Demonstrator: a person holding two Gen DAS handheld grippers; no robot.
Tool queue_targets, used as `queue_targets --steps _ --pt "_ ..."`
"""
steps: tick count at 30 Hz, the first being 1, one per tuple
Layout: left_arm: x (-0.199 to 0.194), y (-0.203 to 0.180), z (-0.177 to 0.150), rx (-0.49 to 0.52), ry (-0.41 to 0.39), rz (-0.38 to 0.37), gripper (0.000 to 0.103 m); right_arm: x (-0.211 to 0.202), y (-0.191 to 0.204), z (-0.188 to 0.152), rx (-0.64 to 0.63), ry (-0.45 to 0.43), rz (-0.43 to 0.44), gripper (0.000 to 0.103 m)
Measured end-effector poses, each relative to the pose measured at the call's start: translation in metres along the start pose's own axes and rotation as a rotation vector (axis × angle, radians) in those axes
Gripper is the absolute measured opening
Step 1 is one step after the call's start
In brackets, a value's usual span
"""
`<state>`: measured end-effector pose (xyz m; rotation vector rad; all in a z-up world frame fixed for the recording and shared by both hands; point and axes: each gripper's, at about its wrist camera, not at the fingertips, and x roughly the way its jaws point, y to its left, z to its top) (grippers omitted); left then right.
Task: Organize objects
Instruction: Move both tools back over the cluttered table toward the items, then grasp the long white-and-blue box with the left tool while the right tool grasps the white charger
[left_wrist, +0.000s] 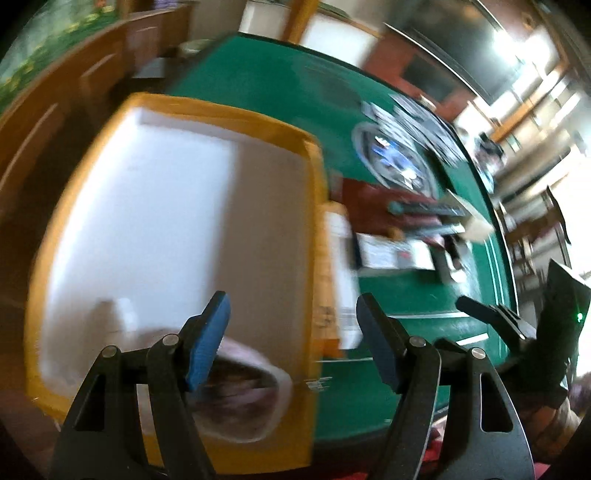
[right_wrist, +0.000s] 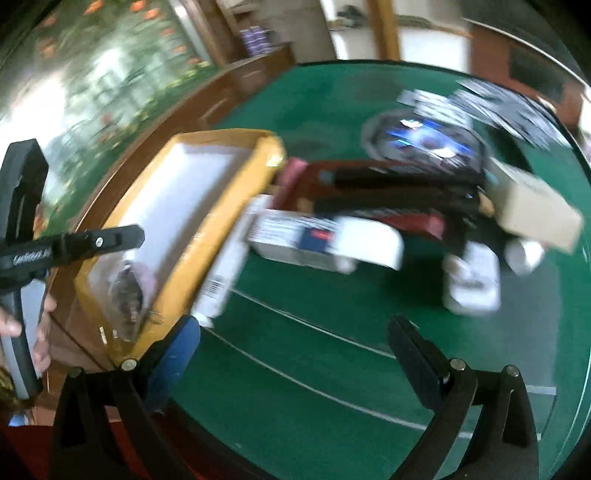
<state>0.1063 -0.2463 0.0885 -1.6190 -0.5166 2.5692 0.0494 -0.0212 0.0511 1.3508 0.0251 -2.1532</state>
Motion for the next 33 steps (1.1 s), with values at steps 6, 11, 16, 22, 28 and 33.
queue_targets --steps 6,11,16,22,28,33 --pt "0.027 -0.059 -0.001 0.143 0.072 -0.050 0.071 -0.024 -0.035 -0.020 0.078 -0.026 -0.045 0.102" --pt "0.056 -0.077 -0.003 0.211 0.138 0.030 0.069 -0.032 -0.047 -0.032 0.111 -0.037 -0.062 0.102" --pt "0.083 -0.066 -0.005 0.195 0.207 0.118 0.047 -0.039 -0.055 -0.038 0.135 -0.051 -0.072 0.102" --pt "0.089 -0.064 0.000 0.182 0.200 0.106 0.037 -0.043 -0.064 -0.040 0.159 -0.057 -0.070 0.102" --pt "0.092 -0.093 -0.018 0.258 0.284 -0.080 0.024 -0.048 -0.077 -0.037 0.158 -0.070 -0.104 0.102" --pt "0.087 -0.100 -0.037 0.245 0.299 -0.117 0.024 -0.053 -0.106 -0.028 0.238 -0.086 -0.127 0.102"
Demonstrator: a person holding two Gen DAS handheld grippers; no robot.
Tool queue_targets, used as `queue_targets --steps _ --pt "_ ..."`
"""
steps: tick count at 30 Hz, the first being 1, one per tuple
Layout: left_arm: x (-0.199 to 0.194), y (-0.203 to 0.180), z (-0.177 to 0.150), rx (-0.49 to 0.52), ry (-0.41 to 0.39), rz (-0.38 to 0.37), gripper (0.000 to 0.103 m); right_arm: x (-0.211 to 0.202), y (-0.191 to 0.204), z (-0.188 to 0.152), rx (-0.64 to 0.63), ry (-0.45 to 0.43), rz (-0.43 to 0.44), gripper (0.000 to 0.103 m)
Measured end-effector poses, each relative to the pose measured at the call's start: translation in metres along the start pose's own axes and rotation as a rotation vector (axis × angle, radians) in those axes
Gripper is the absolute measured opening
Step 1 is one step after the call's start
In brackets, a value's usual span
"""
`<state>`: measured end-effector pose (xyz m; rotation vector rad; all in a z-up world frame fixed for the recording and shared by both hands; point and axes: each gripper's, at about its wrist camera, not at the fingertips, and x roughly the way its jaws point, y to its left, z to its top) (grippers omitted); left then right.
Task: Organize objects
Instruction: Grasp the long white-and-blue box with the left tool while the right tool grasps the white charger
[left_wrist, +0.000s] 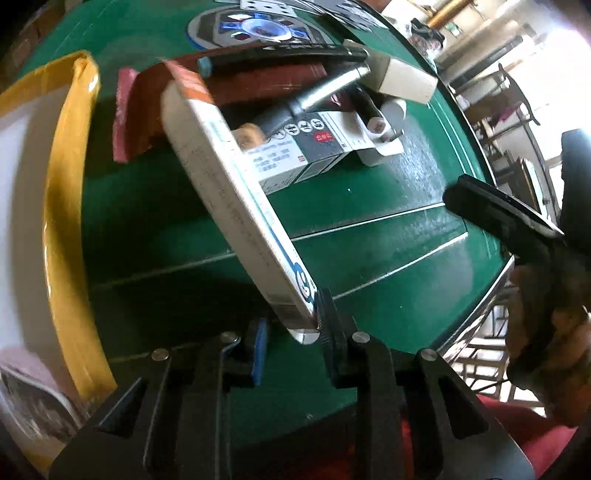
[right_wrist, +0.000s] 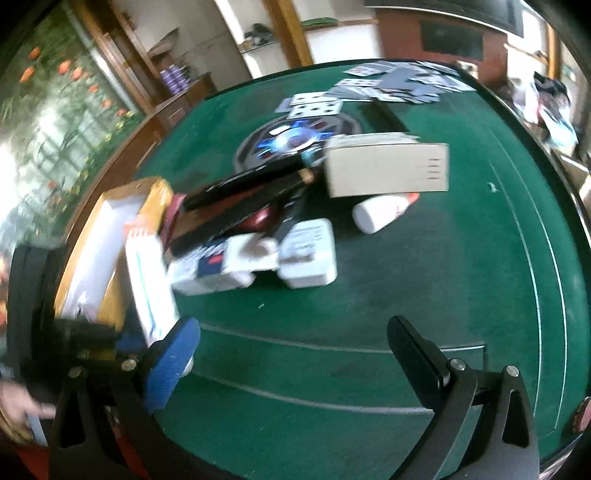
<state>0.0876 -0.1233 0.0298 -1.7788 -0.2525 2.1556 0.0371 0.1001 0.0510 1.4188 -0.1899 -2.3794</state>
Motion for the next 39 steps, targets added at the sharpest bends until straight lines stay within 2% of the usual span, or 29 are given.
queue_targets --steps 2,3,4,5,6,7,10,14,16,19,20,25,28,30,31,34,39 --pt "-0.012 0.006 -0.002 -0.027 -0.037 0.021 0.025 0.001 -0.008 0.007 0.023 -0.003 -0.006 0.102" --pt "-0.018 0.010 -0.002 -0.048 -0.053 0.018 0.030 0.003 -0.010 0.010 0.027 -0.003 -0.007 0.102" --pt "-0.025 0.014 -0.003 -0.072 -0.068 0.009 0.037 0.005 -0.012 0.012 0.026 -0.002 -0.007 0.102" --pt "-0.030 0.017 -0.003 -0.096 -0.081 0.003 0.055 0.007 -0.012 0.015 0.023 -0.001 -0.007 0.102" --pt "-0.034 0.020 -0.003 -0.116 -0.098 -0.001 0.066 0.010 -0.012 0.017 0.017 -0.003 -0.007 0.101" --pt "-0.038 0.022 -0.002 -0.129 -0.116 -0.003 0.067 0.013 -0.011 0.019 0.011 0.000 0.001 0.101" --pt "-0.035 0.023 0.009 -0.148 -0.121 0.015 0.067 0.028 -0.007 0.024 -0.009 0.037 0.018 0.091" --pt "-0.019 0.023 0.022 -0.158 -0.099 0.061 0.067 0.052 0.003 0.032 -0.071 0.087 -0.042 0.075" --pt "-0.016 0.026 0.022 -0.168 -0.095 0.073 0.067 0.062 0.006 0.035 -0.092 0.104 -0.067 0.072" --pt "-0.012 0.031 0.021 -0.185 -0.089 0.105 0.067 0.072 0.013 0.040 -0.143 0.103 -0.124 0.052" --pt "-0.011 0.032 0.021 -0.185 -0.089 0.113 0.067 0.073 0.015 0.041 -0.155 0.101 -0.141 0.041" --pt "-0.003 0.029 0.029 -0.145 -0.083 0.169 0.067 0.066 0.006 0.035 -0.128 0.100 -0.141 0.039" --pt "0.000 0.026 0.031 -0.108 -0.072 0.185 0.053 0.057 -0.001 0.025 -0.109 0.110 -0.130 0.039" --pt "0.000 0.023 0.030 -0.081 -0.064 0.142 0.045 0.049 -0.006 0.016 -0.100 0.115 -0.128 0.039" --pt "-0.001 0.020 0.027 -0.062 -0.056 0.101 0.045 0.045 -0.008 0.010 -0.094 0.118 -0.126 0.039" --pt "0.002 0.005 0.018 0.005 -0.013 0.043 0.044 0.031 -0.014 -0.008 -0.084 0.130 -0.132 0.039" --pt "0.004 0.015 0.010 -0.064 0.007 0.018 0.043 0.015 -0.022 -0.032 -0.077 0.143 -0.146 0.039"
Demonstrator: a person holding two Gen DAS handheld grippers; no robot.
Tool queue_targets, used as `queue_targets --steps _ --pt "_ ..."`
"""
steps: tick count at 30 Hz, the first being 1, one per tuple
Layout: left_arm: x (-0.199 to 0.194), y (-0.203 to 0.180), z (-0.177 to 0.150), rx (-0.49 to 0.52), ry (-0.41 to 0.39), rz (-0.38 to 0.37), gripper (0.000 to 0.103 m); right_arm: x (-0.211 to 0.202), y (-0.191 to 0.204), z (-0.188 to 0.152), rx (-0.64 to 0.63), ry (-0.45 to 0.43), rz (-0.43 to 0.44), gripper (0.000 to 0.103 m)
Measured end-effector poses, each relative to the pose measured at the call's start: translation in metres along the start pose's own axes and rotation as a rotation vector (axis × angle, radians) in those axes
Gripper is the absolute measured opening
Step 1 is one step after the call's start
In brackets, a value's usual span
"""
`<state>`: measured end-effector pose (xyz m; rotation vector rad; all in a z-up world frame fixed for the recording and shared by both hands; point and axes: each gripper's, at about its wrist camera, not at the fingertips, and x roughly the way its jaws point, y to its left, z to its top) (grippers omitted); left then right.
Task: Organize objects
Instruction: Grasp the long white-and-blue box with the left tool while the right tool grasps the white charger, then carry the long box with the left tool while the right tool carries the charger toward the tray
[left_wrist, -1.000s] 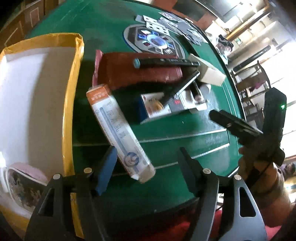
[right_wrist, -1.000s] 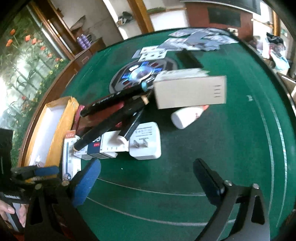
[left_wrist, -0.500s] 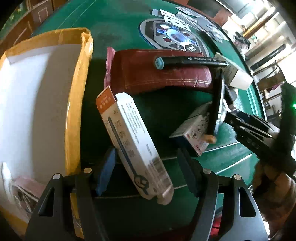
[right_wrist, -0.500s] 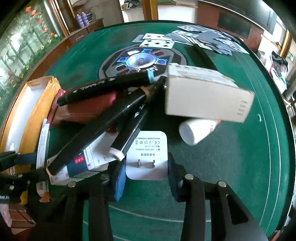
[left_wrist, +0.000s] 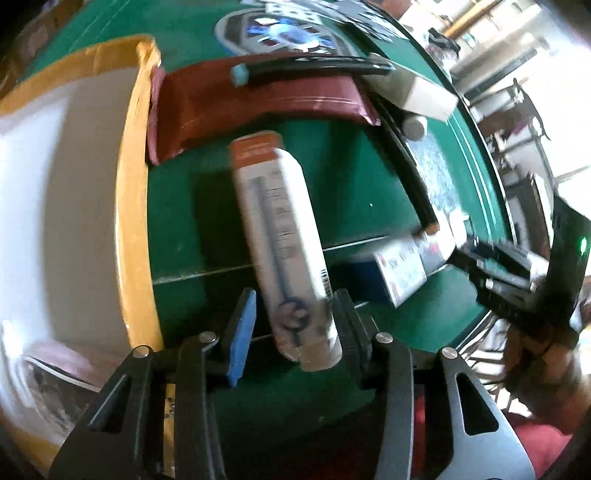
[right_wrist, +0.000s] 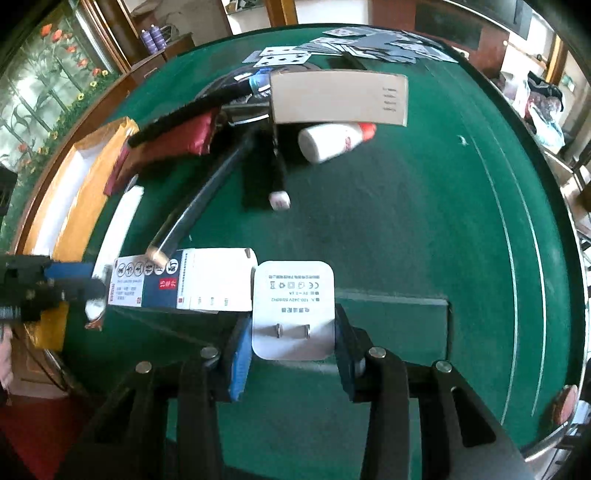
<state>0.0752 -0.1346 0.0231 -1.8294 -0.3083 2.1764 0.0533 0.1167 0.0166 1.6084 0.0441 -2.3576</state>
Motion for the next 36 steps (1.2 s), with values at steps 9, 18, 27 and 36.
queue_targets --steps 9,18,27,36 --pt "0.004 -0.010 0.021 -0.028 -0.015 0.080 0.057 0.002 -0.003 0.003 0.030 -0.014 0.000 0.041" --pt "0.015 -0.035 0.027 0.118 0.003 0.226 0.055 0.004 0.005 0.006 -0.024 -0.030 -0.058 0.040" --pt "0.001 -0.006 0.024 0.088 -0.019 0.179 0.019 -0.010 -0.012 0.001 0.023 -0.075 -0.092 0.039" --pt "-0.023 -0.020 0.010 0.037 -0.056 0.060 0.019 -0.030 -0.018 0.019 0.046 -0.125 -0.082 0.039"
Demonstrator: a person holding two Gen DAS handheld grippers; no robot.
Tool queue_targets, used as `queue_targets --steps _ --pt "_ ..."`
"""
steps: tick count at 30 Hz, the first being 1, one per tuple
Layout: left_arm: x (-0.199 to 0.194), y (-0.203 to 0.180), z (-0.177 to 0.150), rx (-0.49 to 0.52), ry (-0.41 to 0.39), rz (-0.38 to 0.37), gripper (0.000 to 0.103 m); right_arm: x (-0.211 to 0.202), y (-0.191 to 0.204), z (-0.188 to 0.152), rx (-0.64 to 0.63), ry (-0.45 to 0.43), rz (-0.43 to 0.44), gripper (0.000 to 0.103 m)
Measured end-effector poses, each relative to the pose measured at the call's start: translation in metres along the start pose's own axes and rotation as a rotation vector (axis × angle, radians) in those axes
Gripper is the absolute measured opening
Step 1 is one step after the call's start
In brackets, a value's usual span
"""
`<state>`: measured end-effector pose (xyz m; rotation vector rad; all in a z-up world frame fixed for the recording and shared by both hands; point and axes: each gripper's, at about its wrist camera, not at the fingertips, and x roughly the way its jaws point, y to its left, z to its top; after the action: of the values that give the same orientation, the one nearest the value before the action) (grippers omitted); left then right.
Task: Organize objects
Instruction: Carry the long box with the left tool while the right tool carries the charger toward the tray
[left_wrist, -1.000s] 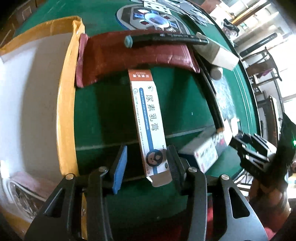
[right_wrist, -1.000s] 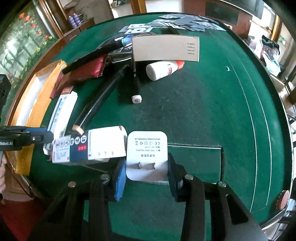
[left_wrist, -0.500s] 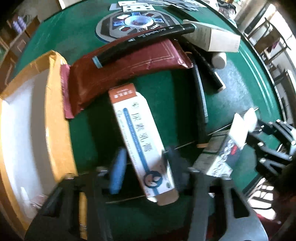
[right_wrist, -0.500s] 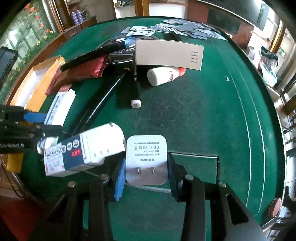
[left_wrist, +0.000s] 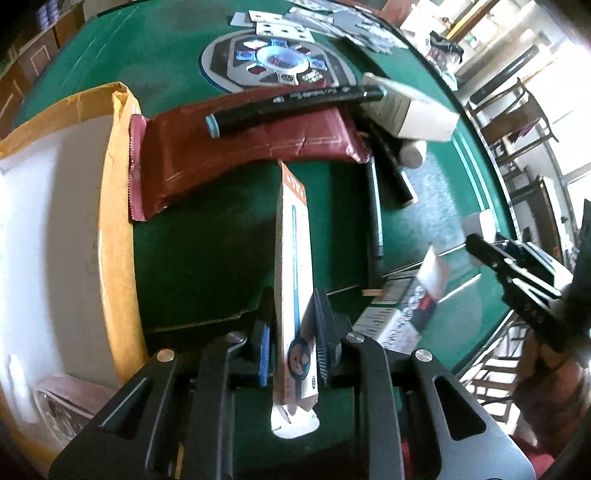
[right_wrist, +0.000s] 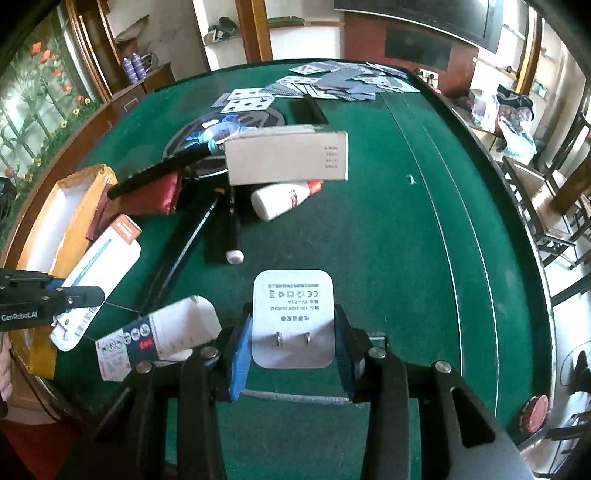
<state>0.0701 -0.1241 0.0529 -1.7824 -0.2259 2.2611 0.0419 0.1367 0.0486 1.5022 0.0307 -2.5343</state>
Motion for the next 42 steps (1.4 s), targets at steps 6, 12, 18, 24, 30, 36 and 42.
queue_targets --steps 6,12,18,24,30,36,42 --pt "-0.006 0.003 0.002 -0.010 -0.013 -0.007 0.016 0.004 0.015 0.009 -0.028 -0.001 0.023 0.039" --pt "-0.003 -0.001 0.009 -0.011 -0.035 -0.017 0.015 0.004 0.030 0.015 -0.051 -0.012 0.048 0.039" --pt "-0.020 0.003 0.011 -0.023 -0.075 -0.033 0.015 0.002 0.042 0.018 -0.064 -0.017 0.070 0.039" --pt "-0.037 0.010 0.010 -0.045 -0.113 -0.046 0.015 0.000 0.057 0.021 -0.087 -0.022 0.091 0.039" --pt "-0.049 0.030 0.003 -0.101 -0.140 -0.034 0.016 0.002 0.080 0.026 -0.133 -0.024 0.122 0.039" --pt "-0.067 0.059 -0.008 -0.178 -0.178 -0.019 0.016 0.004 0.107 0.032 -0.186 -0.025 0.158 0.039" --pt "-0.089 0.096 -0.022 -0.254 -0.224 0.027 0.016 0.006 0.130 0.037 -0.235 -0.023 0.189 0.039"
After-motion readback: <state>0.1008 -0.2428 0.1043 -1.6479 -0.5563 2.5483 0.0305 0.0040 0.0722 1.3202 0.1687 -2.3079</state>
